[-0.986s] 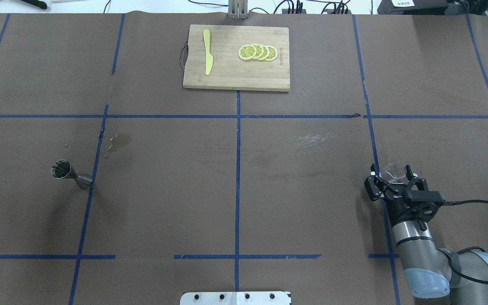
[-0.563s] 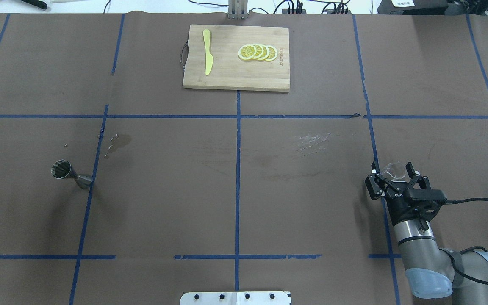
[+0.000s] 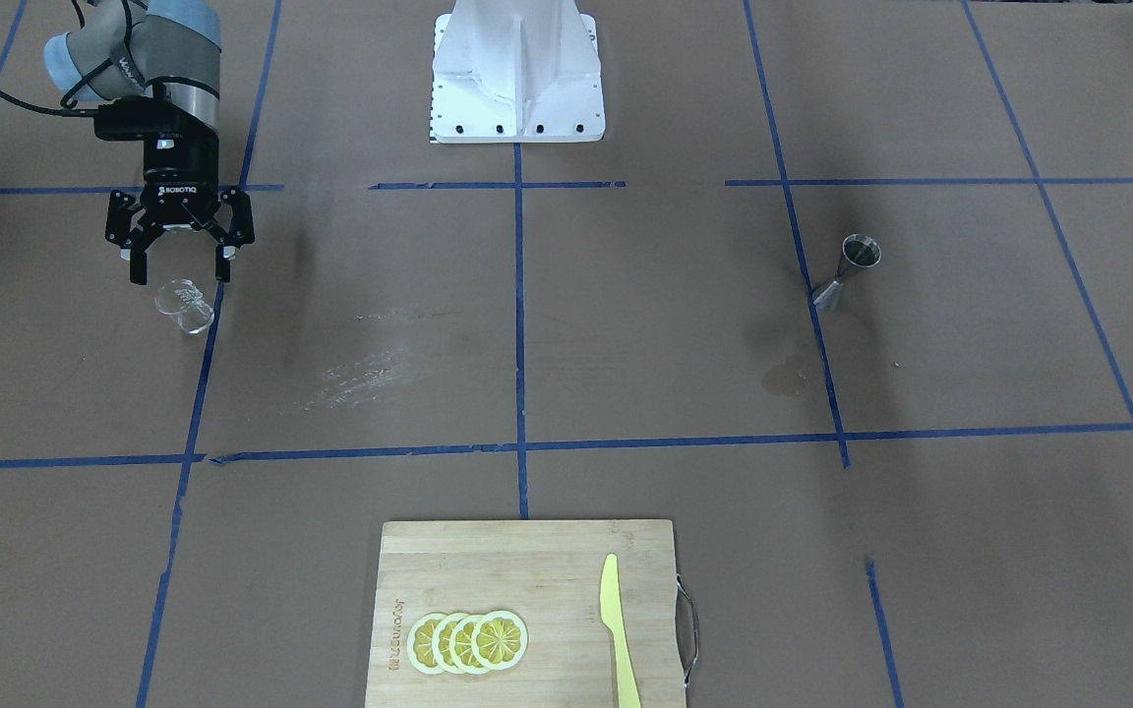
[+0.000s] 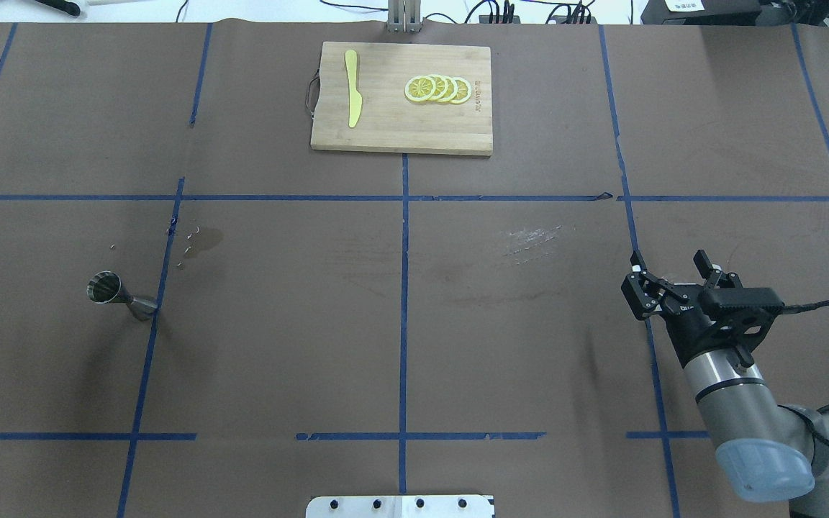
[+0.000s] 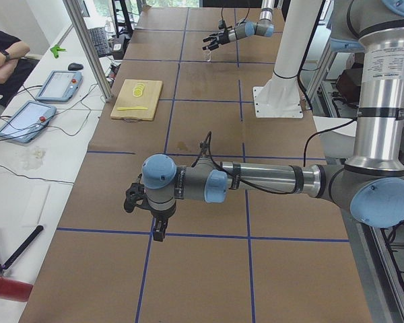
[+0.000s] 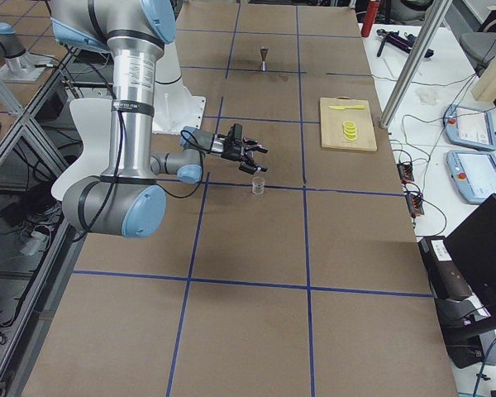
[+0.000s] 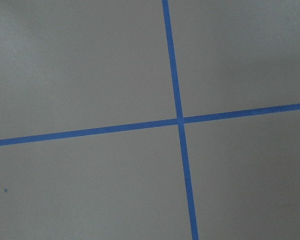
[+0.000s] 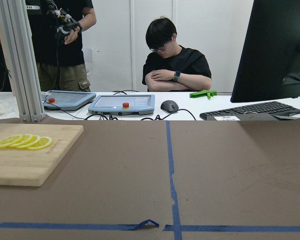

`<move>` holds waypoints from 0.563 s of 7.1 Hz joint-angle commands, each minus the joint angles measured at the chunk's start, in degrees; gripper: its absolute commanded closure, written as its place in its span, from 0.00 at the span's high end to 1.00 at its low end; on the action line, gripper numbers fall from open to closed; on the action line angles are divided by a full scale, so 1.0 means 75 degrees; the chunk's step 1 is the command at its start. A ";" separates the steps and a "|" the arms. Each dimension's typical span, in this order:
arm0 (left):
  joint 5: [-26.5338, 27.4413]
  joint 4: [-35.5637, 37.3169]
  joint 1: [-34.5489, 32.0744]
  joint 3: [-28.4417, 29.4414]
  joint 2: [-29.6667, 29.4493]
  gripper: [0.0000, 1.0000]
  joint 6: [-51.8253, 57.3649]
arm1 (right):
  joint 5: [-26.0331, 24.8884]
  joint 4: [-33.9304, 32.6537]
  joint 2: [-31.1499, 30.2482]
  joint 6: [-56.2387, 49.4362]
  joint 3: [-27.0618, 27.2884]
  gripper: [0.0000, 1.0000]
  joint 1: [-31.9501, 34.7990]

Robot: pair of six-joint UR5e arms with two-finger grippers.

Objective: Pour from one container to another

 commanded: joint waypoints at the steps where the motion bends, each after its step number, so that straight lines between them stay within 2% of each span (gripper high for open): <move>1: -0.0009 0.0000 0.0000 -0.0012 -0.0009 1.00 0.0000 | 0.2015 -0.0013 0.0014 -0.1126 0.0191 1.00 0.1452; 2: -0.0009 0.0000 0.0000 -0.0012 -0.0021 1.00 0.0000 | 0.3139 -0.0048 0.0015 -0.1607 0.0168 1.00 0.2248; 4: -0.0032 -0.0023 0.0012 0.0023 -0.0021 1.00 0.0000 | 0.6460 -0.0153 0.0026 -0.2707 0.0086 1.00 0.4319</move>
